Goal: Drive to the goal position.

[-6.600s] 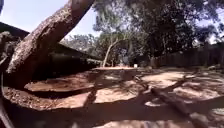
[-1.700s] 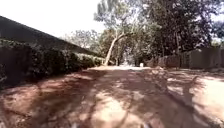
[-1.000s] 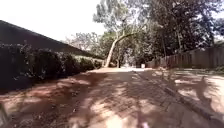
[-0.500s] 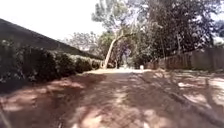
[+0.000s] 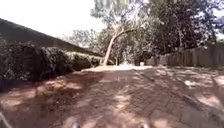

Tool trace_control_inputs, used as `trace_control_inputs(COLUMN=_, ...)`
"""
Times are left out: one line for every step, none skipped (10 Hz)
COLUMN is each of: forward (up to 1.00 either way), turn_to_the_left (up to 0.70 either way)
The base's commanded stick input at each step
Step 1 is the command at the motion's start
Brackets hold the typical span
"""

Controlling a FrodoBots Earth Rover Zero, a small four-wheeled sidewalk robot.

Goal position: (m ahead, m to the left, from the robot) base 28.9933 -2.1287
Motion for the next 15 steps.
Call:
trace_control_inputs(forward=0.7, turn_to_the_left=0.0)
trace_control_inputs(forward=0.7, turn_to_the_left=0.0)
trace_control_inputs(forward=0.7, turn_to_the_left=0.0)
trace_control_inputs(forward=0.7, turn_to_the_left=0.0)
trace_control_inputs(forward=0.7, turn_to_the_left=0.0)
trace_control_inputs(forward=0.7, turn_to_the_left=0.0)
trace_control_inputs(forward=0.7, turn_to_the_left=0.0)
trace_control_inputs(forward=0.7, turn_to_the_left=0.0)
trace_control_inputs(forward=0.7, turn_to_the_left=0.0)
trace_control_inputs(forward=0.7, turn_to_the_left=-0.15)
trace_control_inputs(forward=0.7, turn_to_the_left=-0.31)
trace_control_inputs(forward=0.7, turn_to_the_left=-0.35)
trace_control_inputs(forward=0.7, turn_to_the_left=-0.35)
trace_control_inputs(forward=0.7, turn_to_the_left=-0.25)
trace_control_inputs(forward=0.7, turn_to_the_left=-0.08)
